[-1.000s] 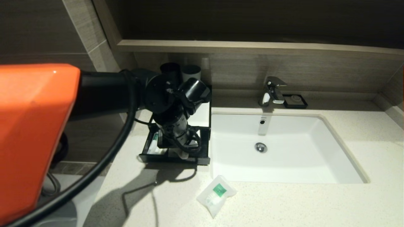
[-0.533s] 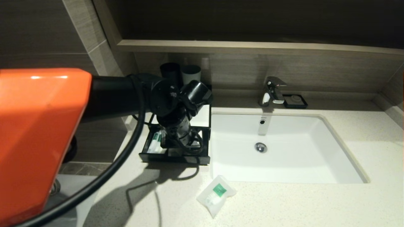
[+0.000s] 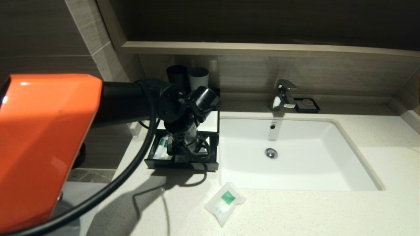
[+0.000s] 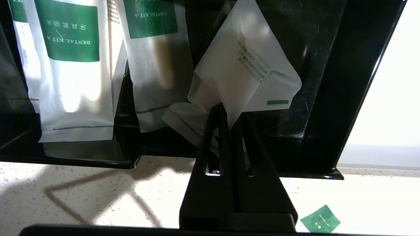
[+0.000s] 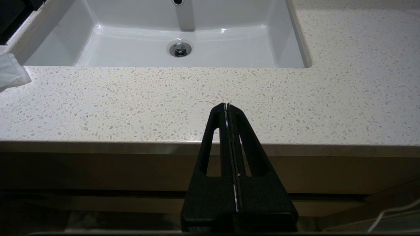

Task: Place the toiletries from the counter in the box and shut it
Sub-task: Place the bathroom toiletry into the drawer, then pick up the bathroom toiletry

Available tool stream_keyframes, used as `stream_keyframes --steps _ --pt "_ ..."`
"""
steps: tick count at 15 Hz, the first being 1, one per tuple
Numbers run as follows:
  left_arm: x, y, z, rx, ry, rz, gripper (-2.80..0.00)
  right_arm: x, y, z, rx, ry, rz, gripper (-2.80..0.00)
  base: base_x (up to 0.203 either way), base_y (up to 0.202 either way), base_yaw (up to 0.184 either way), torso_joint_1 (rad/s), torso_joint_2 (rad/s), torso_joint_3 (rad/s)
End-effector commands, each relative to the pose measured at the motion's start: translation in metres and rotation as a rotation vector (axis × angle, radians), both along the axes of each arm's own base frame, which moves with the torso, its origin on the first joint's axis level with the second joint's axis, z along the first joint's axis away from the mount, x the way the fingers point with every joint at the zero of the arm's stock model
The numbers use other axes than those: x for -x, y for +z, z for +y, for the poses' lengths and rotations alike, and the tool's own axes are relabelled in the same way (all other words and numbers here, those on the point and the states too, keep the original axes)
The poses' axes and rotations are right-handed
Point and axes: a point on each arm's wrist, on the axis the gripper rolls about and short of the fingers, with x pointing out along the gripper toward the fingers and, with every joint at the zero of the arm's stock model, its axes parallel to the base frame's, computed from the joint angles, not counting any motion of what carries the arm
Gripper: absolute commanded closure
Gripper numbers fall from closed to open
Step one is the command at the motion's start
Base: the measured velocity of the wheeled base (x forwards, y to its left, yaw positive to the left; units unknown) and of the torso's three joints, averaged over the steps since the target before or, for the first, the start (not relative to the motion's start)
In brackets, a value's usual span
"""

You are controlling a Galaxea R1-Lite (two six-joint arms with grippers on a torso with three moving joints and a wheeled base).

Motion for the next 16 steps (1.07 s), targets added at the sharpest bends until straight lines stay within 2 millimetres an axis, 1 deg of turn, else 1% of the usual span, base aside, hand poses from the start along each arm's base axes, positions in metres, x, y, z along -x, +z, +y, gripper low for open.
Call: stream_keyframes --steps 1,2,7,10,11,13,16 --pt "0.0 0.001 0.001 0.001 0.006 -0.002 -1.97 0.0 0.0 0.0 0.0 0.0 0.0 0.0 0.0 0.0 0.0 0.0 0.0 0.0" --pt "0.001 0.004 0.001 0.006 0.005 -0.01 -2.8 0.0 0.0 0.0 0.0 0.0 0.001 0.0 0.0 0.0 0.0 0.0 0.0 0.0" --pt "0.005 0.019 0.005 0.04 0.006 -0.057 -2.8 0.0 0.0 0.0 0.0 0.0 0.0 0.0 0.0 0.0 0.0 0.0 0.0 0.0" --pt "0.015 0.035 0.01 0.062 0.005 -0.075 -2.8 0.0 0.0 0.0 0.0 0.0 0.001 0.0 0.0 0.0 0.0 0.0 0.0 0.0" --pt "0.022 0.04 0.009 0.066 -0.009 -0.075 -2.8 0.0 0.0 0.0 0.0 0.0 0.001 0.0 0.0 0.0 0.0 0.0 0.0 0.0" --pt "0.041 0.044 0.001 0.049 -0.056 -0.043 -2.8 0.0 0.0 0.0 0.0 0.0 0.001 0.0 0.0 0.0 0.0 0.0 0.0 0.0" --pt "0.066 0.038 -0.014 0.011 -0.125 0.013 -2.8 0.0 0.0 0.0 0.0 0.0 0.001 0.0 0.0 0.0 0.0 0.0 0.0 0.0"
